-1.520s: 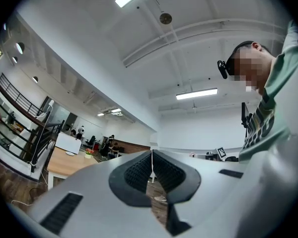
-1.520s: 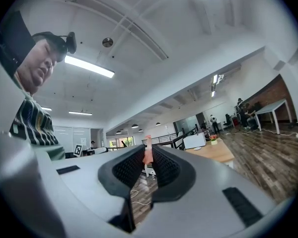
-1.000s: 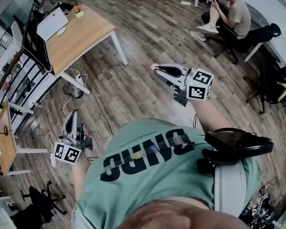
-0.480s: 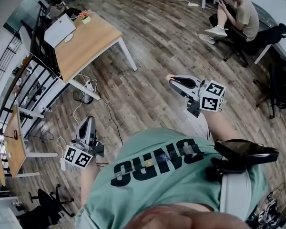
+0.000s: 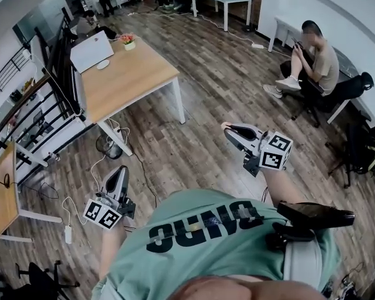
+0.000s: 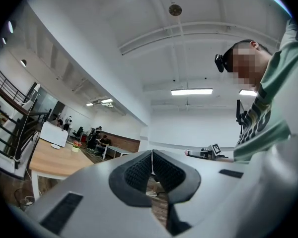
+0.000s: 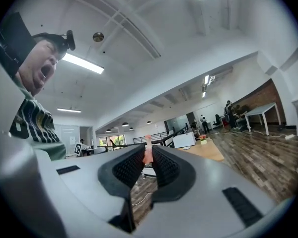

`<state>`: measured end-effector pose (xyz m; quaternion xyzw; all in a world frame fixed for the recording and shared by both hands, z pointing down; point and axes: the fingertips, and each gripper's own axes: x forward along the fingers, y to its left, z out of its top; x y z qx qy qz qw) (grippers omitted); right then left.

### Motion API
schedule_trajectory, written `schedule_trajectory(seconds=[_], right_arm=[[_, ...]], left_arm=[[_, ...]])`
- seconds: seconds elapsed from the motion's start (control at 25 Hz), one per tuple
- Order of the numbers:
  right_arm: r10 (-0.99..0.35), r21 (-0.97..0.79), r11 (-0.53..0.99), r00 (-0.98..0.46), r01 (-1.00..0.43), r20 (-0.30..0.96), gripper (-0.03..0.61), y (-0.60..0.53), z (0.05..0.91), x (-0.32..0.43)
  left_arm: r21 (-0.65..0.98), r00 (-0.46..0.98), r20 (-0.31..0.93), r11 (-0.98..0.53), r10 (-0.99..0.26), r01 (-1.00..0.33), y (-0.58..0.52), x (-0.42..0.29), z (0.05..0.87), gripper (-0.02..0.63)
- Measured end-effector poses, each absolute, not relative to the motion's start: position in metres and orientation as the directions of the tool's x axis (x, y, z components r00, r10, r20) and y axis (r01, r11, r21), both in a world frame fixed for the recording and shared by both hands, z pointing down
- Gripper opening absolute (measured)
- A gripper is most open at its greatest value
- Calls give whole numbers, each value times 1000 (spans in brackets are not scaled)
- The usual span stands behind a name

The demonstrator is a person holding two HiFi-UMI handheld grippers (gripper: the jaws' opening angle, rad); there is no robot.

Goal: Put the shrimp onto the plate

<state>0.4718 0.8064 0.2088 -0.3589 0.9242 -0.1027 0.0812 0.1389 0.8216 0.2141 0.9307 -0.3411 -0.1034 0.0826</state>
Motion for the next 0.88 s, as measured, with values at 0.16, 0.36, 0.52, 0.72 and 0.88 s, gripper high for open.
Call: schedule_trajectory(seconds=[0.16,0.36,0.52,0.72,0.88], right_arm=[[-668,-225,735,-740,-640,-78,51,776,192,404],[-643,-227,752,-764,-619,-48,51,740,196,328],[-627,-225,763,-779,-607,-25,51,713,199,287],[-601,-215,780,-800,-588,7,51,676,200,258],[-572,-224,798,-820,-560,15,51,637,206,263]], left_arm=[[227,735,-145,-745,-662,-627,797,73,209,11],[222,712,-134,-721,-689,-656,775,-2,217,11],[235,693,-129,-700,-710,-674,757,-43,228,11],[259,675,-128,-682,-726,-684,727,-65,238,11],[274,658,-114,-660,-744,-699,700,-54,244,11]])
